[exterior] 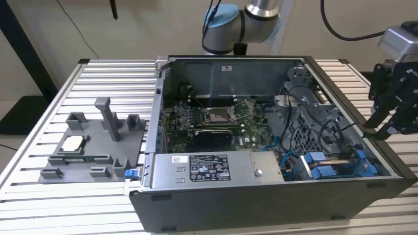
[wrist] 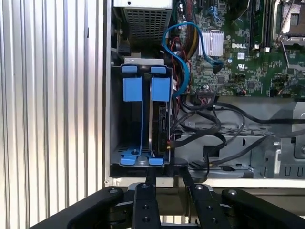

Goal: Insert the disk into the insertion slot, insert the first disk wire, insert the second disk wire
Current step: 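Insert the second disk wire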

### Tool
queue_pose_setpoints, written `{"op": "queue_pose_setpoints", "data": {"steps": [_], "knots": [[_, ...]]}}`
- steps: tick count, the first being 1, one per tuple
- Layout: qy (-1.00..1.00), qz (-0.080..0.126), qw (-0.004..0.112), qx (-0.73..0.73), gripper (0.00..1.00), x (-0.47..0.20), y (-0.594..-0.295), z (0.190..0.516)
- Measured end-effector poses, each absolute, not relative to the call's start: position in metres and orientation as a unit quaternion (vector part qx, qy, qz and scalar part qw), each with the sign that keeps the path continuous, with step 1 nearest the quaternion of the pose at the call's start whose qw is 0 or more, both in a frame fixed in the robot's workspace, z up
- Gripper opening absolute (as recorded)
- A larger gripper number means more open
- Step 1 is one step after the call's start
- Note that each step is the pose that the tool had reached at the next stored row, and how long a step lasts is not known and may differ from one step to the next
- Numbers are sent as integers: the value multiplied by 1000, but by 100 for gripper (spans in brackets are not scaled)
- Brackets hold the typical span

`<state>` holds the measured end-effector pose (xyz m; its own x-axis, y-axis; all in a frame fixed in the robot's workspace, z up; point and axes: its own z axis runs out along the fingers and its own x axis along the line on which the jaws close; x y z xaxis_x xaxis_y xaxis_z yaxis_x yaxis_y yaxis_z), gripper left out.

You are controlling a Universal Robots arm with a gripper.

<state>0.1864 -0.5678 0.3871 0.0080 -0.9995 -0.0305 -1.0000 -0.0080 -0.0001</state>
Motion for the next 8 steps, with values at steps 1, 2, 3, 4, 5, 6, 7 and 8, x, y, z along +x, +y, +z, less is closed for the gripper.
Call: {"op": "queue_pose_setpoints", "data": {"steps": [1, 2, 3, 4, 5, 6, 7, 8], "knots": [[704, 11, 11, -710, 33, 187, -568, 386], [704, 11, 11, -710, 33, 187, -568, 385], [704, 12, 10, -710, 33, 188, -568, 384], [704, 12, 10, -710, 33, 189, -568, 384], [704, 12, 10, -710, 33, 189, -568, 383], [704, 12, 10, -710, 33, 189, -568, 383], [704, 12, 10, -710, 33, 190, -568, 383], [704, 13, 10, -710, 33, 190, -568, 383]]}}
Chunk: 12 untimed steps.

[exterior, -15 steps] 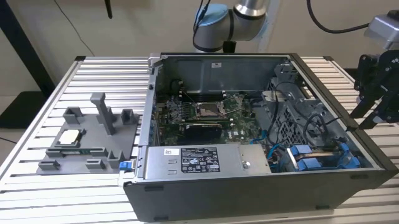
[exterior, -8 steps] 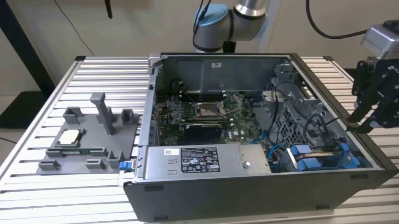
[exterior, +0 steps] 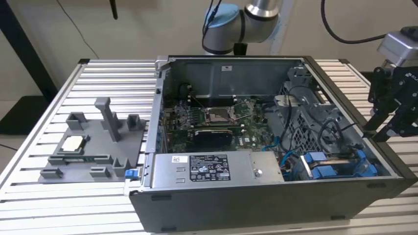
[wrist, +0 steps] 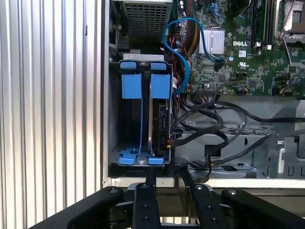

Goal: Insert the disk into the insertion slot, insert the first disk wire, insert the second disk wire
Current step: 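Insert the second disk wire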

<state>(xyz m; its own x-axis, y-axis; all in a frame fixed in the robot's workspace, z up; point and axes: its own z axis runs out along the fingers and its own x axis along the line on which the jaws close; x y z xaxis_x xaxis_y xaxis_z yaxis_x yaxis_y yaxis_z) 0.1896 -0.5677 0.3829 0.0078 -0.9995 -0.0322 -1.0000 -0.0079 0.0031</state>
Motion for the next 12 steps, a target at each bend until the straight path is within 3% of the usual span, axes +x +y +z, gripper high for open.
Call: {"op": "queue_pose_setpoints", "data": {"steps": [12], "knots": [[704, 13, 10, -710, 33, 191, -568, 380]]}}
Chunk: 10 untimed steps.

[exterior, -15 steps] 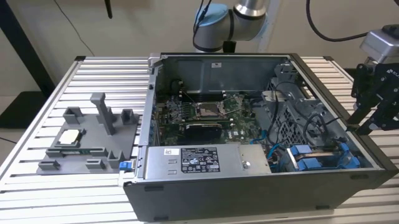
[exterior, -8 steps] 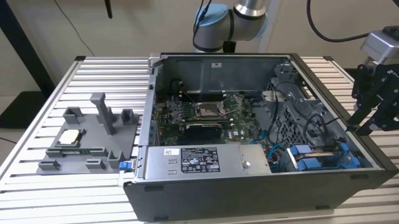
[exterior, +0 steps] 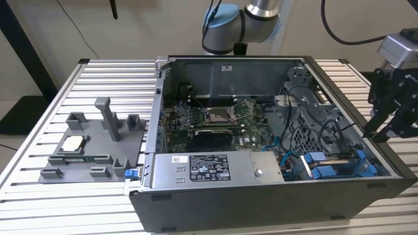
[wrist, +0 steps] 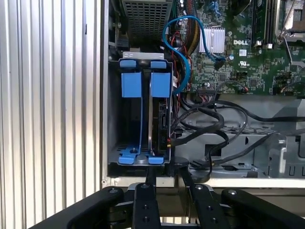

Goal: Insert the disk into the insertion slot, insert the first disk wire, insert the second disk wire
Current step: 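Insert the second disk wire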

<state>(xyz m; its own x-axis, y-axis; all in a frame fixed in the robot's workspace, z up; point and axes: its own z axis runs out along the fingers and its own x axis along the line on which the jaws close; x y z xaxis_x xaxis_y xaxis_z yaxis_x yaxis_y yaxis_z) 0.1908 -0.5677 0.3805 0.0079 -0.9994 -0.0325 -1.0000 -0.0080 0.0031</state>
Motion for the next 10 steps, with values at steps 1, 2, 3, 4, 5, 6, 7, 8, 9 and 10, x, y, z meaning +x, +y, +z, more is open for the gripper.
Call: {"op": "queue_pose_setpoints", "data": {"steps": [1, 2, 3, 4, 5, 6, 7, 8, 9, 10], "knots": [[704, 13, 10, -710, 33, 191, -568, 380], [704, 13, 11, -710, 33, 191, -568, 380], [704, 14, 12, -710, 33, 191, -568, 379], [704, 17, 15, -710, 33, 191, -568, 379], [704, 20, 18, -710, 33, 191, -568, 378], [704, 24, 22, -710, 33, 191, -568, 378], [704, 29, 27, -709, 33, 191, -568, 378], [703, 34, 32, -709, 33, 191, -568, 377], [703, 38, 36, -709, 33, 191, -568, 377], [703, 43, 41, -709, 33, 191, -568, 377]]}}
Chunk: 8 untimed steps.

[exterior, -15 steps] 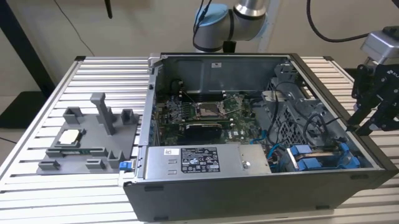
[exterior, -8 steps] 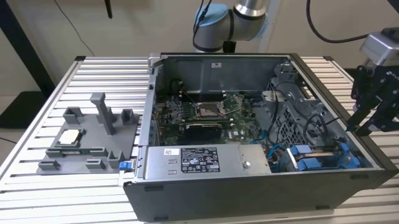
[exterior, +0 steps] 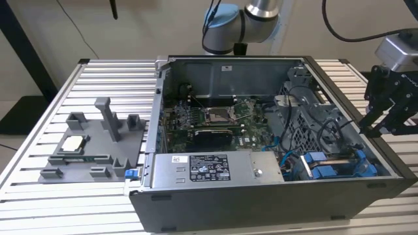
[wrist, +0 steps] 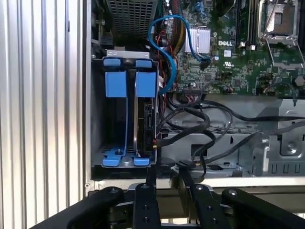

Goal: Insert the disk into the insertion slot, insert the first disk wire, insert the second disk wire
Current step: 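Insert the second disk wire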

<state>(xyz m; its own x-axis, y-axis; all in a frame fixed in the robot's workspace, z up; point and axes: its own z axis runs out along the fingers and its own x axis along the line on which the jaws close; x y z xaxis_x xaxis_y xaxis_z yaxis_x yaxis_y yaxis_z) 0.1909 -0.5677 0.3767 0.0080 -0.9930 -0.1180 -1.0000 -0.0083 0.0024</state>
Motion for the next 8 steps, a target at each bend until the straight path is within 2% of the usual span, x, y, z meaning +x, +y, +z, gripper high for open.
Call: {"op": "queue_pose_setpoints", "data": {"steps": [3, 8], "knots": [[702, 56, 54, -708, 33, 191, -568, 376], [702, 62, 55, -707, 33, 193, -569, 377]]}}
